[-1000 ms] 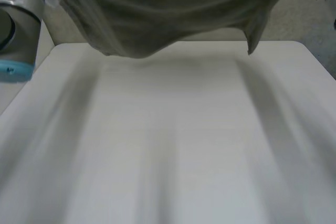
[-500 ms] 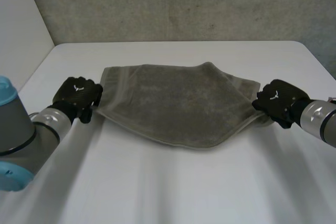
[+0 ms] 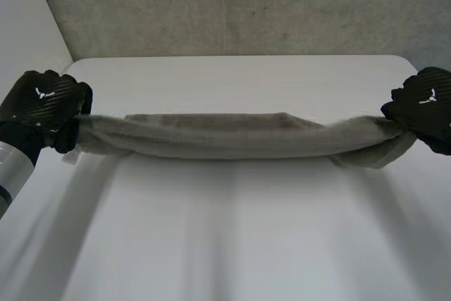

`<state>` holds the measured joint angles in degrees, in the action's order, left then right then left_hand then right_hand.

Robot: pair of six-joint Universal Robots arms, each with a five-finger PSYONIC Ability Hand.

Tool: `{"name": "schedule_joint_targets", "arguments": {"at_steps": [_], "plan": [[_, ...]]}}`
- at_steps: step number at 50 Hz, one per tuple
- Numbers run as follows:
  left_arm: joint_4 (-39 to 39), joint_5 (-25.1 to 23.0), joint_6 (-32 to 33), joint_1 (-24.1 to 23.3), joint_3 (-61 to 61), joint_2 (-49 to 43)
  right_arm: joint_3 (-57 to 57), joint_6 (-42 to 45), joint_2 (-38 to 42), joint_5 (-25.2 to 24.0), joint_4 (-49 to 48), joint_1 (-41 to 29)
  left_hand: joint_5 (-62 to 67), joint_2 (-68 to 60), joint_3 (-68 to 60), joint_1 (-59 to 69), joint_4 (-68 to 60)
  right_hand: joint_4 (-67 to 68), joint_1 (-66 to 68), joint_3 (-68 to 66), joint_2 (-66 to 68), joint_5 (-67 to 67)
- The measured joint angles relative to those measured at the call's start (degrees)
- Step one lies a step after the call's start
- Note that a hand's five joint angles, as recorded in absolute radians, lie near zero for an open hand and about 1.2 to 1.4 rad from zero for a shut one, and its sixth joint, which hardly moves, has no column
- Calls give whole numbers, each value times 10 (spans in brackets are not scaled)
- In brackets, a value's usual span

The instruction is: Fold the towel.

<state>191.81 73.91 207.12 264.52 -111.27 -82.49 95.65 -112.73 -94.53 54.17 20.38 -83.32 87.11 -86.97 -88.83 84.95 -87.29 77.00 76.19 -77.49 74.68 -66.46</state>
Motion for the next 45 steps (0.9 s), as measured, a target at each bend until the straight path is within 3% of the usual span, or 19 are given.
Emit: {"name": "schedule_joint_targets", "arguments": {"at_steps": [6, 12, 27, 35, 45], "plan": [[1, -4, -21, 1, 1, -7, -4, -1, 7, -19, 10, 1, 2, 0, 0, 0, 0, 0, 0, 0, 0, 0], [10, -3, -19, -8, 28, -83, -21, 0, 65, -10, 9, -3, 2, 0, 0, 0, 0, 0, 0, 0, 0, 0], [45, 6, 3, -40, 235, -352, -168, -7, 293, 99, -17, -57, 2, 0, 0, 0, 0, 0, 0, 0, 0, 0], [55, 21, 2, -57, 364, -465, -214, -15, 375, 158, -115, -100, 2, 0, -1, 0, 0, 0, 0, 0, 0, 0], [112, 59, 2, -78, 469, -564, -222, -23, 432, 186, -253, -135, 2, 0, -1, 0, 0, 0, 0, 0, 0, 0]]}}
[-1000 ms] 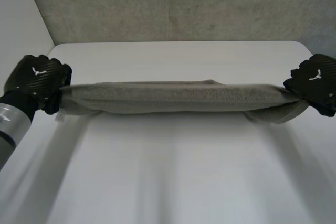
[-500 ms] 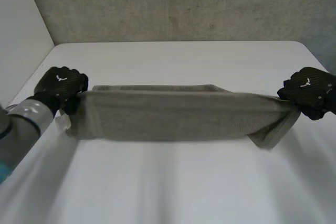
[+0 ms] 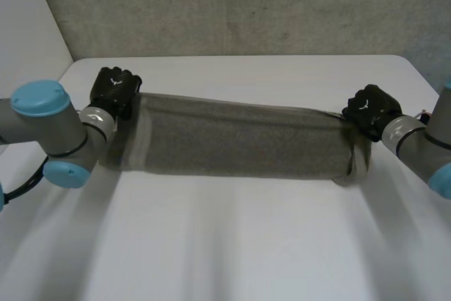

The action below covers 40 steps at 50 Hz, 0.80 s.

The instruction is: Fold the towel.

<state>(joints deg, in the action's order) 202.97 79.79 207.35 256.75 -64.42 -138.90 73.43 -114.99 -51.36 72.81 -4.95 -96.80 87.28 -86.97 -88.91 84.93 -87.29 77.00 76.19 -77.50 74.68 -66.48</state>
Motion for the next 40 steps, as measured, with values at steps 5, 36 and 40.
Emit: {"name": "schedule_joint_targets", "arguments": {"at_steps": [5, 36, 40], "plan": [[8, 5, 0, -4, 20, -23, -8, 0, 17, 3, -23, -5, 2, 0, 0, 0, 0, 0, 0, 0, 0, 0], [4, 63, -2, -4, -87, 111, 102, -252, -195, 68, -100, 1, -744, 720, 747, -696, 721, -623, -628, 632, -603, 631], [-1, 44, -1, 0, -138, 145, 154, -285, -243, 67, -70, 0, -731, 719, 745, -696, 720, -623, -628, 632, -603, 631]]}}
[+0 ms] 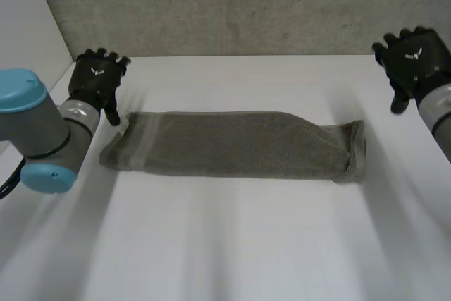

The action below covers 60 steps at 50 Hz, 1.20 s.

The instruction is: Fold the towel.

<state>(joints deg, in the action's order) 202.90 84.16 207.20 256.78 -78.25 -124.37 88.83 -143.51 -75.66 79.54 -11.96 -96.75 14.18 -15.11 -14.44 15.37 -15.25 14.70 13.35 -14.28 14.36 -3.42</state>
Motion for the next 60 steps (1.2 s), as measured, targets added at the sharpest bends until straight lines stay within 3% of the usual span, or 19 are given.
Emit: {"name": "schedule_joint_targets", "arguments": {"at_steps": [11, 15, 22, 28, 31, 37, 44, 49, 60], "plan": [[-7, -47, 11, 20, -66, 20, 88, -121, -33, -3, 62, -1, 81, -68, -75, 66, -67, 1, 22, -8, 2, -18], [-7, -53, 36, 27, -67, 3, 111, -186, -18, -6, 58, -2, 96, -82, -88, 81, -81, 16, 35, -22, 17, -41], [-7, -60, 72, 29, -63, -27, 114, -213, 41, -7, 40, -7, 109, -97, -100, 93, -94, 47, 62, -46, 40, -70], [-8, -63, 80, 29, -63, -40, 104, -206, 79, -4, 20, -4, 139, -124, -132, 123, -125, 163, 177, -168, 166, -180], [-8, -63, 80, 29, -64, -43, 94, -195, 100, 2, 7, 1, 179, -165, -173, 166, -165, 336, 357, -342, 353, -352], [-8, -62, 79, 28, -65, -43, 84, -158, 115, 24, -5, 14, 213, -202, -209, 198, -199, 493, 511, -497, 485, -498], [-8, -62, 79, 28, -66, -40, 95, -93, 110, 46, -8, 26, 221, -212, -218, 208, -208, 361, 370, -363, 362, -371], [-7, -61, 79, 28, -67, -37, 104, -85, 108, 46, -10, 19, 221, -212, -218, 208, -208, 93, 106, -98, 96, -90], [-7, -61, 77, 27, -74, -29, 112, -120, 99, 46, -6, 1, 221, -213, -218, 208, -208, 75, 97, -84, 88, -72]]}}
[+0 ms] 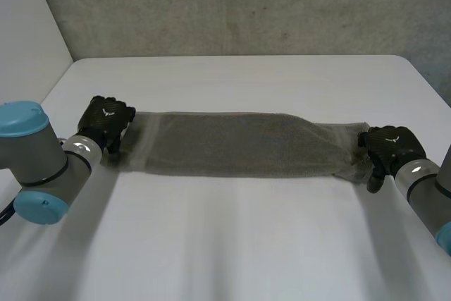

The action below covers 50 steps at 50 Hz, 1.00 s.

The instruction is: Fold the towel.

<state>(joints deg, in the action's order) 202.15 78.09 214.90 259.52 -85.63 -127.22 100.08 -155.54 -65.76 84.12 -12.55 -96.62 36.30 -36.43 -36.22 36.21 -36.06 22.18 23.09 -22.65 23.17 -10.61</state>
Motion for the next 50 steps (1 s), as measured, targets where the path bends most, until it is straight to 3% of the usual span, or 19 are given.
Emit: {"name": "schedule_joint_targets", "arguments": {"at_steps": [15, 22, 24, 26, 28, 34, 40, 47, 50], "plan": [[1, 0, -1, -2, -3, 4, -3, -56, -11, -3, -3, 0, 2, -1, -1, 1, -1, 17, 10, -4, 6, -40], [1, -1, -2, -2, -1, 2, -35, -55, 46, 1, -2, 2, 41, -41, -43, 43, -45, 152, 145, -147, 140, -171], [1, -1, -2, -2, -1, 1, -44, -54, 59, 2, -1, 3, 64, -66, -68, 68, -71, 266, 265, -263, 256, -284], [1, -1, -2, -2, -1, 1, -53, -52, 71, 4, 0, 4, 92, -94, -96, 97, -99, 451, 452, -443, 455, -465], [1, -1, -2, -2, -1, 0, -57, -51, 74, 6, 0, 5, 101, -104, -106, 107, -109, 530, 525, -514, 525, -545], [1, 1, -3, -3, -3, 3, -59, -38, 59, 9, 0, 9, 105, -109, -111, 111, -112, 547, 528, -528, 527, -553], [0, 2, -5, -4, -10, 12, -63, 53, 34, 12, 2, 51, 102, -101, -104, 104, -105, 547, 528, -529, 527, -553], [0, 2, -6, -5, -36, 61, -92, 275, 28, 20, 0, 122, 60, -67, -65, 68, -71, 547, 528, -537, 527, -553], [0, 1, -6, -5, -48, 82, -116, 331, 28, 25, -2, 132, 46, -55, -52, 55, -58, 547, 528, -537, 527, -553]]}}
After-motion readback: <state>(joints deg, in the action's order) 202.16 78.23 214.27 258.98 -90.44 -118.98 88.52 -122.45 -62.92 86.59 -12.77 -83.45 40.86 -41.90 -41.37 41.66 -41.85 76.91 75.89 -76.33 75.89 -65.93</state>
